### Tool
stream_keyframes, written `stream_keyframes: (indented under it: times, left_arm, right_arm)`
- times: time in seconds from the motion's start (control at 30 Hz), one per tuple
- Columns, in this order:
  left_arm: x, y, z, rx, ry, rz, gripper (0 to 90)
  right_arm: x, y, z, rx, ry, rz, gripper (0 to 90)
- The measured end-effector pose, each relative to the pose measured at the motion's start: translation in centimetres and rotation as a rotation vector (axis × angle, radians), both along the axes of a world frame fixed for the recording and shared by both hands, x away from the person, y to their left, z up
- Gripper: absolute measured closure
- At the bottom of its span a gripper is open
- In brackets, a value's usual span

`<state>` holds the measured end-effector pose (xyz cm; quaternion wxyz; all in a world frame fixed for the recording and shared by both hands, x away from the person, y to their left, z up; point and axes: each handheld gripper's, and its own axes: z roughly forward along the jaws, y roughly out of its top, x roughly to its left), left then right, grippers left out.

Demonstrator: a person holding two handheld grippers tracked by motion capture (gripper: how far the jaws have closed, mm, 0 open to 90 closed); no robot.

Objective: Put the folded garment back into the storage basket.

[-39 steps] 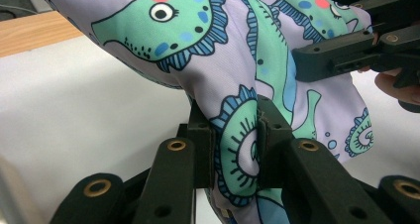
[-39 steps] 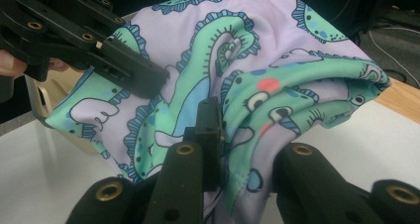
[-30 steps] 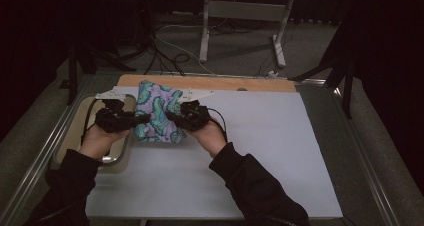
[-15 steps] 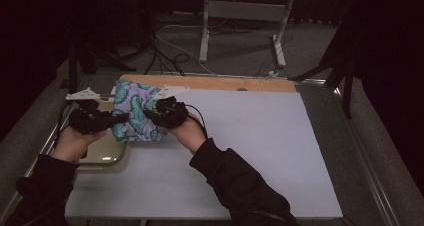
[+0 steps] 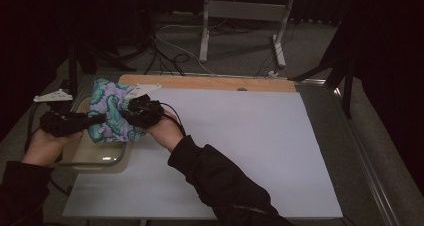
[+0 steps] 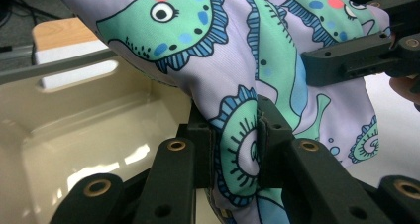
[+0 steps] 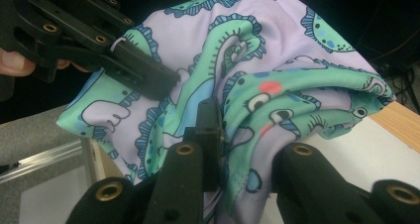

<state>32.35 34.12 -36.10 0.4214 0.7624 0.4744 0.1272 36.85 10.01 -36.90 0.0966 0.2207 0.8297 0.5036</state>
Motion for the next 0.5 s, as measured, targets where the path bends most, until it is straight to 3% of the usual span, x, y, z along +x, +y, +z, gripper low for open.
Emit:
stream_keyframes:
  times: [0.5]
  left_arm:
    - [-0.7,4.8,-0.7,0.029,0.021,0.066,74.1]
  right_arm:
    - [-0.6,5.4,-0.8,0.006,-0.009,0.033,77.9]
